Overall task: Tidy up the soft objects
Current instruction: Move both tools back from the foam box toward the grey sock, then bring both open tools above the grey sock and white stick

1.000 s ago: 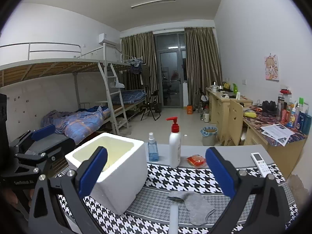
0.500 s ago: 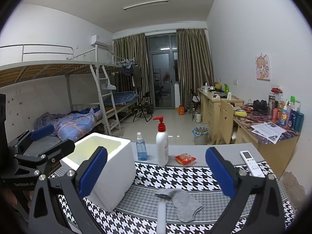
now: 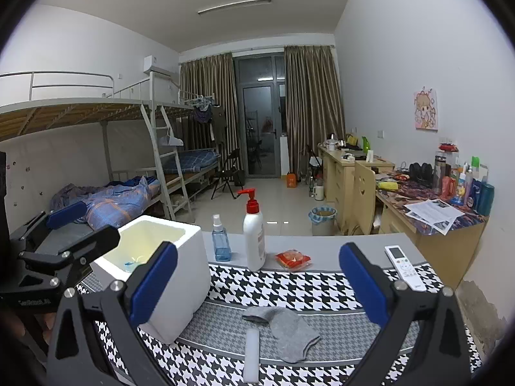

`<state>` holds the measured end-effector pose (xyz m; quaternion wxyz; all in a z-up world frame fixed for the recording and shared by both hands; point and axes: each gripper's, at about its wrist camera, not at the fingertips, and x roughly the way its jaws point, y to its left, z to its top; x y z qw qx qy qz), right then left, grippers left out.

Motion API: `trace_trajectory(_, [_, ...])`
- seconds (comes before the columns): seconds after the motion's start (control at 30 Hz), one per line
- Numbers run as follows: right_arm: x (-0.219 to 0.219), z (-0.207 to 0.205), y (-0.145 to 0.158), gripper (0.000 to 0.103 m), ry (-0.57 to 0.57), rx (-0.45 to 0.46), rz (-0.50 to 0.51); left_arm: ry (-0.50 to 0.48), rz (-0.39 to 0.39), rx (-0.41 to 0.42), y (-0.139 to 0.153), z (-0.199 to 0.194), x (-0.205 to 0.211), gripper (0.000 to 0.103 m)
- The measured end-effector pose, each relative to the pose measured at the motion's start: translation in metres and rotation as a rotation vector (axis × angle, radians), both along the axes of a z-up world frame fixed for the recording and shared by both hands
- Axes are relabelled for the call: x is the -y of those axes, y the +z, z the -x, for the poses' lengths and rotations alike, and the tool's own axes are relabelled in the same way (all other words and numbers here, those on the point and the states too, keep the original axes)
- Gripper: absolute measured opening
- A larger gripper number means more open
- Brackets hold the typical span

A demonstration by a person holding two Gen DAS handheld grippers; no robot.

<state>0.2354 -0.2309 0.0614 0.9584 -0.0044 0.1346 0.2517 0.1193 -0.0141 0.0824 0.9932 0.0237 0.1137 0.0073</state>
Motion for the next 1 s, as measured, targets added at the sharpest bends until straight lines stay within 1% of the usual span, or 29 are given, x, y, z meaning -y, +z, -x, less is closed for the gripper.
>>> trace_trajectory(0.4, [0.015,-0.001,-0.008,0.102,-0.037,-0.014,0.011,-0.017,0.021,-0.051,-0.013,-0.013,0.008,0.102])
trace_trajectory(0.63, [0.023,-0.007,-0.016,0.102,-0.043,-0.043,0.004,-0.035,0.029,-0.07,-0.02,-0.019,0.015,0.102])
trace_trajectory(0.73, [0.026,-0.008,-0.02,0.102,-0.048,-0.048,0.016,-0.038,0.042,-0.082,-0.023,-0.023,0.017,0.102])
trace_trajectory(0.8, [0.028,-0.009,-0.021,0.102,-0.055,-0.043,0.023,-0.039,0.043,-0.091,-0.026,-0.025,0.02,0.102])
trace_trajectory(1.0, [0.036,-0.018,-0.029,0.102,-0.062,-0.069,0.021,-0.035,0.042,-0.115,-0.034,-0.031,0.025,0.102])
